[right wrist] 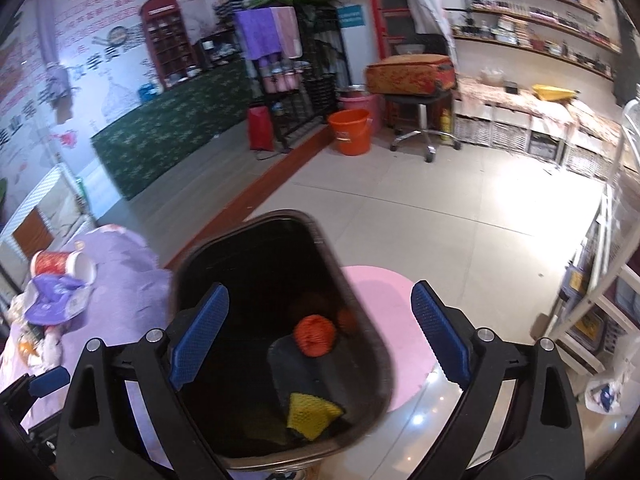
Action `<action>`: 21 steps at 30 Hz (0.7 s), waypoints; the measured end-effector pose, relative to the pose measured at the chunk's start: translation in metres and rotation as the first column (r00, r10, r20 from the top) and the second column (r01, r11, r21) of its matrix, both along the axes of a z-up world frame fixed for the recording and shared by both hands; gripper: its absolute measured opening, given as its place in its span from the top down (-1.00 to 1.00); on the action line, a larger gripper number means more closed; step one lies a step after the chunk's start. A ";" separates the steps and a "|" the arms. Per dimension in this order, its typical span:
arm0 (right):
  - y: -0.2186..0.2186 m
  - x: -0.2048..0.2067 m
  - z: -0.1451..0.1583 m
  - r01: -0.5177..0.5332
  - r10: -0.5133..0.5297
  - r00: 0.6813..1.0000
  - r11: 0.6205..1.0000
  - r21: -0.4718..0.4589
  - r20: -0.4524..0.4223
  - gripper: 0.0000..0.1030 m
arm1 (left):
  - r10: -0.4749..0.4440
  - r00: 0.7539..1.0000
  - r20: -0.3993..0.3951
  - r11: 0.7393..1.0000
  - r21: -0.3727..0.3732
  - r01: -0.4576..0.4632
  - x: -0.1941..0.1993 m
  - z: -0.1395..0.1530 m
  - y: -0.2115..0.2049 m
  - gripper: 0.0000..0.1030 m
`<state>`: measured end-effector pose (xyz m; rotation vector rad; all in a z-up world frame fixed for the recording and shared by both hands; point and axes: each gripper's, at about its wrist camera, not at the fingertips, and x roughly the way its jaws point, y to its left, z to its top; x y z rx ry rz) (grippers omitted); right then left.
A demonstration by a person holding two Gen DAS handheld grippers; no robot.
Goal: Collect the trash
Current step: 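Move the orange net over the bin and open the left tool, then grasp the purple plastic bag with the right tool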
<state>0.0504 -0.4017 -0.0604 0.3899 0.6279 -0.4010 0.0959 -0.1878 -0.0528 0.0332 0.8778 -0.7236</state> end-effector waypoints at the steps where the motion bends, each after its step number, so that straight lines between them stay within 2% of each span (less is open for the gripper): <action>1: 0.006 0.003 0.001 -0.017 0.017 1.000 1.000 0.001 0.002 -0.78 | 0.025 1.000 -0.015 1.000 -0.011 -0.025 0.000 0.001 0.011 -0.88; 4: 0.031 0.013 0.005 -0.095 0.095 0.995 0.995 0.006 0.009 -0.79 | 0.091 0.995 -0.043 0.995 -0.031 -0.092 -0.003 0.004 0.038 -0.88; 11: 0.101 0.036 0.012 -0.290 0.290 0.957 0.957 -0.010 0.008 -0.79 | 0.256 0.967 -0.003 0.966 -0.036 -0.256 -0.012 0.014 0.092 -0.88; 15: 0.149 0.050 0.016 -0.425 0.425 0.905 0.905 -0.020 0.007 -0.79 | 0.321 0.947 0.014 0.947 -0.031 -0.321 -0.016 0.017 0.126 -0.88; 21: 0.213 0.066 0.023 -0.600 0.600 0.800 0.798 -0.061 -0.012 -0.79 | 0.471 0.880 0.064 0.880 0.030 -0.473 -0.020 0.016 0.178 -0.88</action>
